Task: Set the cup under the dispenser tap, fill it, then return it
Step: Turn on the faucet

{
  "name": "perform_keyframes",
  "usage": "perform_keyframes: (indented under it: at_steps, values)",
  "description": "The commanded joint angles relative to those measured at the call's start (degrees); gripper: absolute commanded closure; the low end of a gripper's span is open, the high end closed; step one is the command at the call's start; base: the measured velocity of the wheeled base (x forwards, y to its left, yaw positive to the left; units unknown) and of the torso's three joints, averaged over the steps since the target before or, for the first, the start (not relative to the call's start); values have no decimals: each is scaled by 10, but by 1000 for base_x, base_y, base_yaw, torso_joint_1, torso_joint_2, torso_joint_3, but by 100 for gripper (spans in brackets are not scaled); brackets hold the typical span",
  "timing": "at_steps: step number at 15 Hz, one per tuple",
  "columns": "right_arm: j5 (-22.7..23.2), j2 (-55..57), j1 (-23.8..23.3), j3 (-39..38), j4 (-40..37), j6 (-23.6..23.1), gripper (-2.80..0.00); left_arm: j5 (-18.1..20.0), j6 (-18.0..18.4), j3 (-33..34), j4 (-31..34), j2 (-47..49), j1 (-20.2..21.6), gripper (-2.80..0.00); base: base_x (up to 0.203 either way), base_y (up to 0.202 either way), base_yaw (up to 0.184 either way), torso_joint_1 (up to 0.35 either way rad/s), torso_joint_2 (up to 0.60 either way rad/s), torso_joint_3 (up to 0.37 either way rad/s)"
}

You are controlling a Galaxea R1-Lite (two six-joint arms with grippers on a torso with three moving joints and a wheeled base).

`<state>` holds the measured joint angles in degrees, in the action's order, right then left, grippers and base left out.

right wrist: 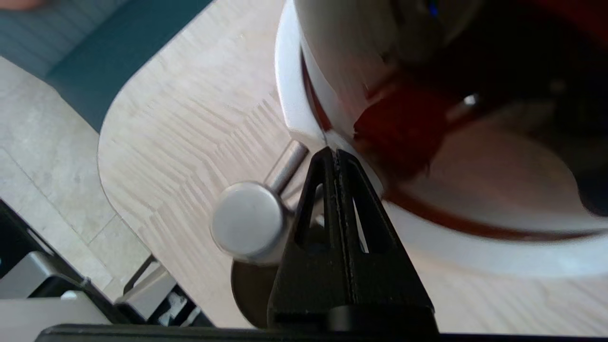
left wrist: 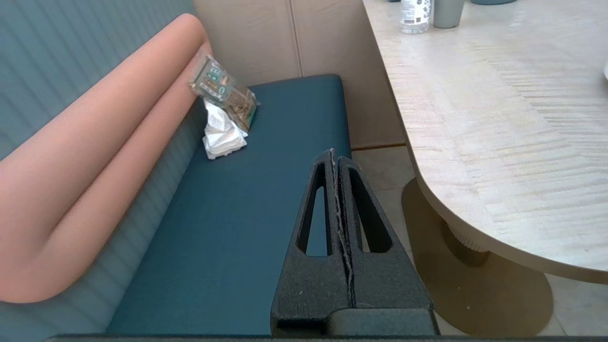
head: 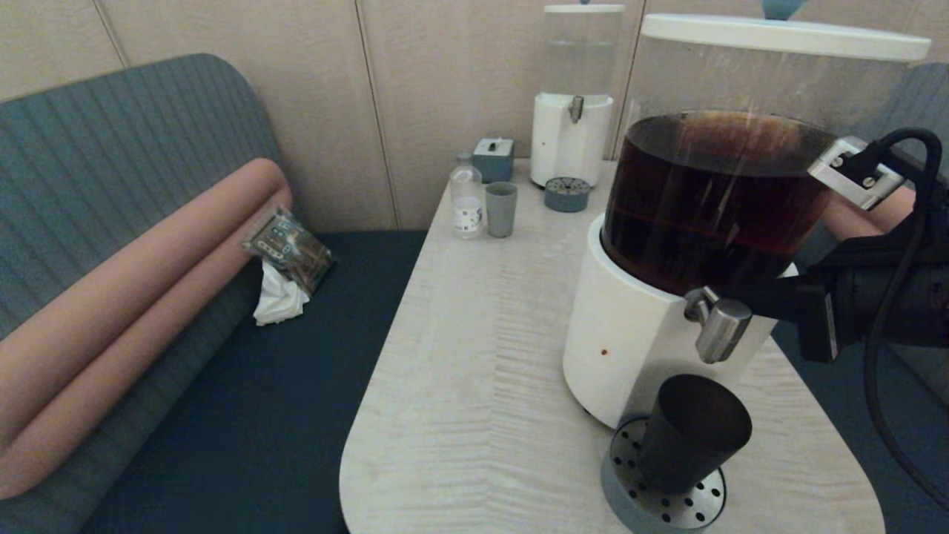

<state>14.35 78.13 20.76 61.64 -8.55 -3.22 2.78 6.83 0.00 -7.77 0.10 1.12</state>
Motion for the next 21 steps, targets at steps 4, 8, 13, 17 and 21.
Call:
perform_keyframes:
  at_steps: [4, 8, 13, 17, 21]
  values:
    - [1, 9, 12, 1, 12, 1, 0, 0, 0, 23, -1, 0, 0, 0, 0, 0, 0, 0, 0, 0]
    - [2, 6, 13, -1, 28, 3, 0, 0, 0, 23, -1, 0, 0, 0, 0, 0, 0, 0, 0, 0]
    - [16, -2, 13, -1, 38, 5, 0, 0, 0, 23, -1, 0, 1, 0, 0, 0, 0, 0, 0, 0]
    - [24, -4, 20, -1, 48, 8, 0, 0, 0, 23, -1, 0, 0, 0, 0, 0, 0, 0, 0, 0]
    - [25, -13, 20, -4, 49, 8, 0, 0, 0, 23, -1, 0, 0, 0, 0, 0, 0, 0, 0, 0]
